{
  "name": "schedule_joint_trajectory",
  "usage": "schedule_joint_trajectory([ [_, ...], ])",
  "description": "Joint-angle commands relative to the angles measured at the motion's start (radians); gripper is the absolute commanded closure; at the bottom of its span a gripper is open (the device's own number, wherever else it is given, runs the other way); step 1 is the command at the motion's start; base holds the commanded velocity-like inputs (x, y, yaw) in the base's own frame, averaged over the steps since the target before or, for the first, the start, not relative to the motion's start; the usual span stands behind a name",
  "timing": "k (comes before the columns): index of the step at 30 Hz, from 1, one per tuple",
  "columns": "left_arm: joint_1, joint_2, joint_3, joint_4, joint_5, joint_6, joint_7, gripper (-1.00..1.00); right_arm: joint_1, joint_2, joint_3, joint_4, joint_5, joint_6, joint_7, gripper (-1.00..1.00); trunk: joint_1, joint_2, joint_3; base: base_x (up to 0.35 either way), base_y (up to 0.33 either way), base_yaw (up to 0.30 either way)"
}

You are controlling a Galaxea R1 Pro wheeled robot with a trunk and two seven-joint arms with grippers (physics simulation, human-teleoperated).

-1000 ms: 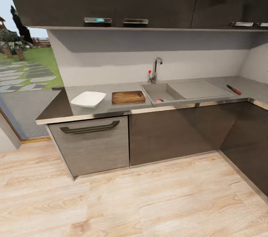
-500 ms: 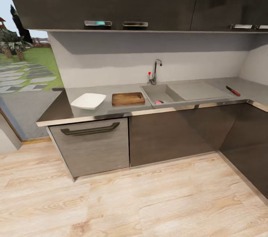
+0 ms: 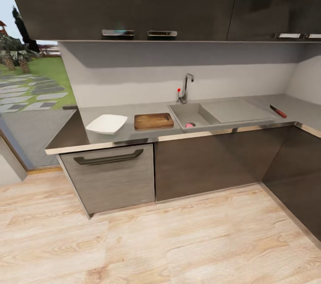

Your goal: In the kitchen, take the Vidalia onion out of the sink, dice it on the chopping board with the paring knife, put the diced onion into the bowl on the countertop, then place both the paring knife and the chopping board into the sink.

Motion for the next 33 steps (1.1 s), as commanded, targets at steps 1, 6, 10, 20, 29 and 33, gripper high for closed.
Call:
schedule_joint_trajectory([
  [1,0.0,0.0,0.0,-0.001,0.0,-0.002,0.002,-1.0,0.0,0.0,-0.009,0.0,0.004,-0.002,0.005,-1.0,-0.004,0.007,0.002,0.0,0.0,0.0],
  [6,0.0,0.0,0.0,-0.001,-0.002,-0.002,0.002,-1.0,0.0,0.0,-0.008,0.0,0.004,-0.002,0.005,-1.0,-0.023,0.042,0.018,0.0,0.0,0.0],
  [10,0.0,0.0,0.0,-0.001,-0.003,-0.003,0.002,-1.0,0.0,0.0,-0.008,0.0,0.004,-0.002,0.005,-1.0,-0.038,0.07,0.031,0.0,0.0,0.0],
  [20,0.0,0.0,0.0,-0.001,-0.003,-0.003,0.002,-1.0,0.0,0.001,-0.007,0.0,0.004,-0.002,0.005,-1.0,-0.077,0.14,0.062,0.0,0.0,0.0],
  [29,0.0,0.0,-0.002,-0.001,-0.003,-0.003,0.002,-1.0,0.0,0.001,-0.007,0.0,0.004,-0.002,0.005,-1.0,-0.111,0.203,0.09,0.0,0.0,0.0],
  [33,0.0,0.0,-0.002,-0.001,-0.003,-0.003,0.002,-1.0,0.0,0.001,-0.006,0.0,0.004,-0.002,0.005,-1.0,-0.127,0.231,0.103,0.0,0.0,0.0],
])
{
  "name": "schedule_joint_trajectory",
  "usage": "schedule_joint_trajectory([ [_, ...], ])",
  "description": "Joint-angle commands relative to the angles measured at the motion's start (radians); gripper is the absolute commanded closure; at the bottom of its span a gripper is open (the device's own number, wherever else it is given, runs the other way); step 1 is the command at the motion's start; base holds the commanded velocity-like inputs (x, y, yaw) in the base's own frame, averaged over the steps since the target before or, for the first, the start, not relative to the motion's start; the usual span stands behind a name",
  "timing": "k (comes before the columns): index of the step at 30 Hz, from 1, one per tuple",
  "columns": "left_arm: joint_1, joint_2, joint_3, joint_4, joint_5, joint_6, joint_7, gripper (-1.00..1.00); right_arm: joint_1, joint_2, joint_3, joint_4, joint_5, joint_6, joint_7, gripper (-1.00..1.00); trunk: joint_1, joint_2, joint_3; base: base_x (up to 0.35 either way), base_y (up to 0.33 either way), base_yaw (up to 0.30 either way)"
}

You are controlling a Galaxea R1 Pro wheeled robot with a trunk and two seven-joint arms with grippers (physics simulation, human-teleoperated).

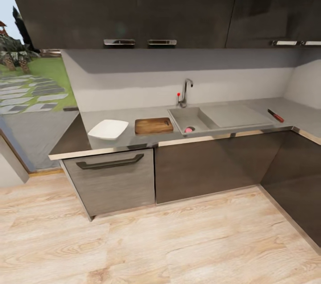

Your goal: In the kitchen, take the Vidalia onion out of the sink, dice it on the chopping board with the paring knife, put the diced onion into the bowl on the countertop, then place both the paring knife and the chopping board into the sink.

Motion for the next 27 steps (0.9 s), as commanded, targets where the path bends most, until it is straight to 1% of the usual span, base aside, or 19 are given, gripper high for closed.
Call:
schedule_joint_trajectory([
  [1,0.0,0.0,0.0,-0.001,0.0,-0.002,0.002,-1.0,0.0,0.0,-0.008,0.0,0.004,-0.002,0.005,-1.0,-0.004,0.007,0.002,0.0,0.0,0.0],
  [27,0.0,0.0,0.0,-0.001,0.0,-0.001,0.002,-1.0,0.0,-0.001,-0.008,0.0,0.004,-0.002,0.006,-1.0,-0.104,0.189,0.084,0.0,0.0,0.0],
])
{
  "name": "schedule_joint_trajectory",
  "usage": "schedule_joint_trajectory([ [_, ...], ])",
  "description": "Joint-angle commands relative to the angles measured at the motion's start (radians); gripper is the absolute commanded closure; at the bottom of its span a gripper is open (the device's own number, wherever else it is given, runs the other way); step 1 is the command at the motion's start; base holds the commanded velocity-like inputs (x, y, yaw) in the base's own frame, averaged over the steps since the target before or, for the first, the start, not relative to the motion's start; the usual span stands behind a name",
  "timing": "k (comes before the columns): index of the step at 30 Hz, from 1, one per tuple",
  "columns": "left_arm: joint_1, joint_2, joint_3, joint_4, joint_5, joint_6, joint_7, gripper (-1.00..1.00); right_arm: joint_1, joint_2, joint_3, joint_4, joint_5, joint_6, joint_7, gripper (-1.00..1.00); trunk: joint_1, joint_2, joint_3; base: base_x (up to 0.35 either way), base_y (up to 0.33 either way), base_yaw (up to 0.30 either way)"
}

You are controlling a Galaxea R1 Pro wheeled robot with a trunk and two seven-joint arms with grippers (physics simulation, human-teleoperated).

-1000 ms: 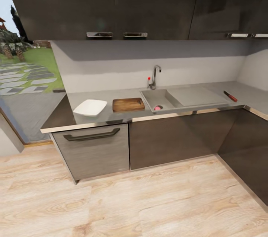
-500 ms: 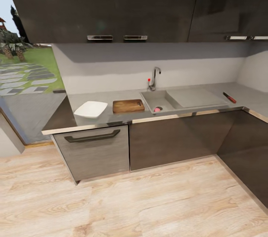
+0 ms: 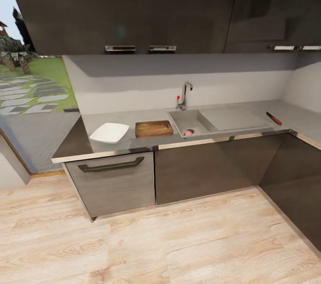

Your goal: In the kitchen, take the Vidalia onion out of the sink, dice it on the chopping board with the paring knife, put the diced onion into the bowl on the countertop, then place both the paring knife and the chopping board into the sink.

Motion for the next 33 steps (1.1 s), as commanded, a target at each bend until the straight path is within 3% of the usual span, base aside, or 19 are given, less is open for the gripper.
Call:
schedule_joint_trajectory([
  [1,0.0,0.0,0.0,-0.001,0.0,-0.002,0.002,-1.0,0.0,0.0,-0.009,0.0,0.004,-0.002,0.005,-1.0,-0.004,0.006,0.002,0.0,0.0,0.0],
  [33,0.0,0.0,0.0,-0.001,0.003,-0.001,0.002,-1.0,0.0,0.002,-0.008,0.0,0.004,-0.003,0.005,-1.0,-0.126,0.23,0.103,0.0,0.0,0.0],
])
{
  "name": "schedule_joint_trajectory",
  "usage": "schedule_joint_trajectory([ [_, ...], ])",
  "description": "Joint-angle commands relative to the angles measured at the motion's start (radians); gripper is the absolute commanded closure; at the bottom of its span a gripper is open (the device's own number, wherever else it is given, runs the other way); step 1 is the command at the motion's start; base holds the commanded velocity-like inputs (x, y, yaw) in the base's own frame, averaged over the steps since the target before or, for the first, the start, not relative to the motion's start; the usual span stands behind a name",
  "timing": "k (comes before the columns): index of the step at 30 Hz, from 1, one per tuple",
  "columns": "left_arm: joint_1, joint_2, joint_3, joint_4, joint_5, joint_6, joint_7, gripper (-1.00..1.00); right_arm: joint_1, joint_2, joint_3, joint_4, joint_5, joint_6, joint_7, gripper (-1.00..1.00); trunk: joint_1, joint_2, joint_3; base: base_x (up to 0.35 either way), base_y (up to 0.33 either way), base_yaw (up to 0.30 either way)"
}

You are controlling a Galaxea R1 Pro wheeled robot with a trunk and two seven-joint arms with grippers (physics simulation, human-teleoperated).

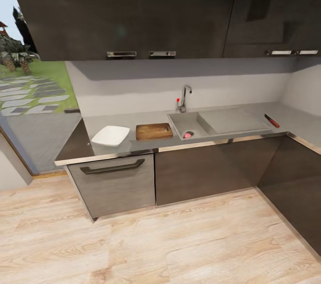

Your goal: In the kitchen, take the Vidalia onion out of the sink, dice it on the chopping board with the paring knife, put the diced onion into the bowl on the countertop, then place both the paring knife and the chopping board into the sink.

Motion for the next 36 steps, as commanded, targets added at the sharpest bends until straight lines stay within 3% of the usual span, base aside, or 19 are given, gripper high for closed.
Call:
schedule_joint_trajectory([
  [1,0.0,0.0,0.0,-0.001,0.0,-0.002,0.002,-1.0,0.0,0.0,-0.008,0.0,0.004,-0.002,0.005,-1.0,-0.004,0.006,0.002,0.0,0.0,0.0],
  [32,0.0,0.0,0.0,-0.001,0.0,-0.002,0.002,-1.0,0.0,-0.001,-0.009,0.0,0.004,-0.003,0.005,-1.0,-0.122,0.223,0.099,0.0,0.0,0.0],
  [36,0.0,0.0,0.0,-0.001,-0.002,-0.002,0.002,-1.0,0.0,-0.001,-0.008,0.0,0.004,-0.003,0.005,-1.0,-0.122,0.223,0.099,0.0,0.0,0.0],
])
